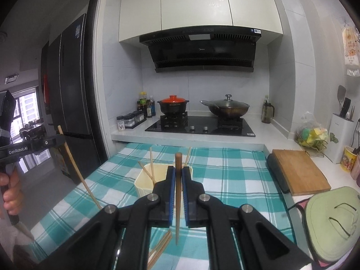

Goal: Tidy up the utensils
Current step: 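Carry both chopsticks into the cream holder and open both tools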

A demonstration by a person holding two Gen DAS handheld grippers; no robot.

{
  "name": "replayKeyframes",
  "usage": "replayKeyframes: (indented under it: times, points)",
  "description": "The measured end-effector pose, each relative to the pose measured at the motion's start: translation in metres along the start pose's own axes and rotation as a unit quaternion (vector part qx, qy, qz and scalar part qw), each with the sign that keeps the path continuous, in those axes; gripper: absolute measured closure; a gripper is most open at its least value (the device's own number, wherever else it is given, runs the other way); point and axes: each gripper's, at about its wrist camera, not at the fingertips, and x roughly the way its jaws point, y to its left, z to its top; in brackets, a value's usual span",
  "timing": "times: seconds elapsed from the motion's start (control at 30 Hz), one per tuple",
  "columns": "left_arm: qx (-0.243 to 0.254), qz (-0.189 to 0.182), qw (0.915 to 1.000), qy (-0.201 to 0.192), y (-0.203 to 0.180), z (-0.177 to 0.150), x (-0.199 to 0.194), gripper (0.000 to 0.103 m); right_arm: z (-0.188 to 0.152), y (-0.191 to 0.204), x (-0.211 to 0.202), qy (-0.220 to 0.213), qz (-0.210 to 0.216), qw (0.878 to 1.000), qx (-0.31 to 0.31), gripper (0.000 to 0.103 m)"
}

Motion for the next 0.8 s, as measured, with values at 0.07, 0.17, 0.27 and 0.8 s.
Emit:
replayKeyframes:
  times: [0.07,0.17,0.27,0.8]
  points:
    - [-0.002,0.001,0.9999,-0.012,0.0,0.016,0.01,0.098,0.016,0.002,0.011,-0.011,0.003,1.0,-0.001,0.097]
    - [-0.004,0.009,0.9993,-0.035,0.0,0.035,0.029,0.098,0.039,0.005,0.028,-0.035,0.005,0.999,-0.008,0.097]
    - [-0.016,0.015,0.9988,-0.044,0.005,0.046,0.055,0.098,0.054,0.009,0.05,-0.064,0.0,0.998,-0.019,0.097]
    - [-0.044,0.049,0.991,0.116,0.027,-0.016,0.219,0.098,0.015,-0.013,0.234,0.114,0.033,0.993,0.012,0.097]
